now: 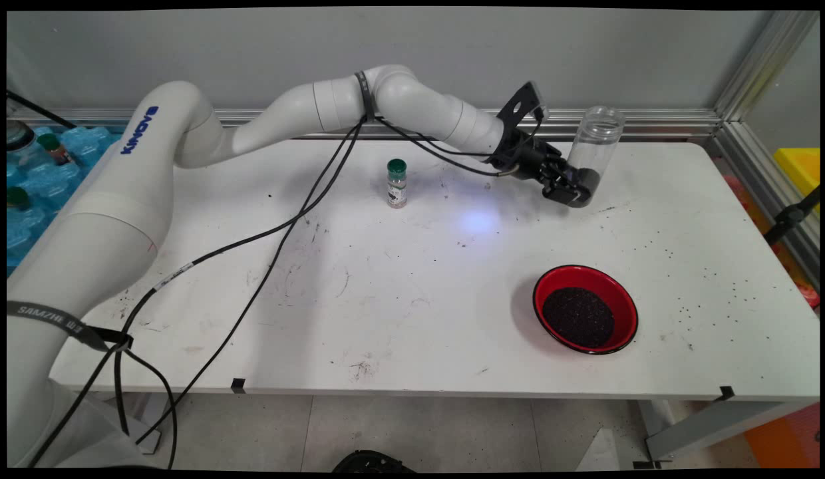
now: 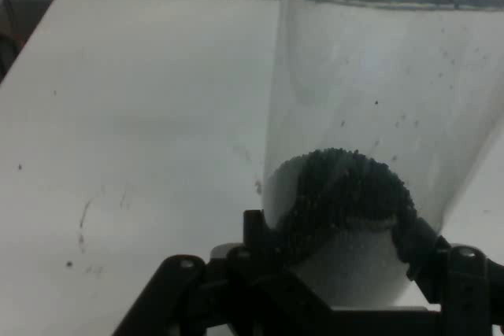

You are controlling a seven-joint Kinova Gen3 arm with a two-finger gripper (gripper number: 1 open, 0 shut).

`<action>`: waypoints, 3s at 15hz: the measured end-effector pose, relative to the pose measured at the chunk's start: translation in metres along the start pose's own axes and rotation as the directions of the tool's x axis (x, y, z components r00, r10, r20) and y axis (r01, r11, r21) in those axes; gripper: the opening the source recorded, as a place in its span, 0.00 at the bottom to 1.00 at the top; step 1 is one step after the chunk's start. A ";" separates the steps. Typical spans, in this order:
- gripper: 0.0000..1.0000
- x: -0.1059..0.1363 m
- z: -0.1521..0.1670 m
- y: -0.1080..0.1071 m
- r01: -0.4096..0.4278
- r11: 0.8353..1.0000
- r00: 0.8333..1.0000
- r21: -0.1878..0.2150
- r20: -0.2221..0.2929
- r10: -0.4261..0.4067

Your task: Pour the black seasoning powder in the red bowl

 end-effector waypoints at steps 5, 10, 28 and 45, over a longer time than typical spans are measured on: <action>0.00 0.025 -0.012 0.007 -0.054 0.999 0.999 0.003 -0.005 0.054; 0.00 0.049 -0.024 0.015 -0.139 0.990 0.990 -0.001 0.002 0.139; 0.00 0.093 -0.044 0.050 -0.522 0.853 0.848 -0.029 0.089 0.522; 0.00 0.092 -0.035 0.076 -0.842 0.534 0.526 -0.075 0.110 0.844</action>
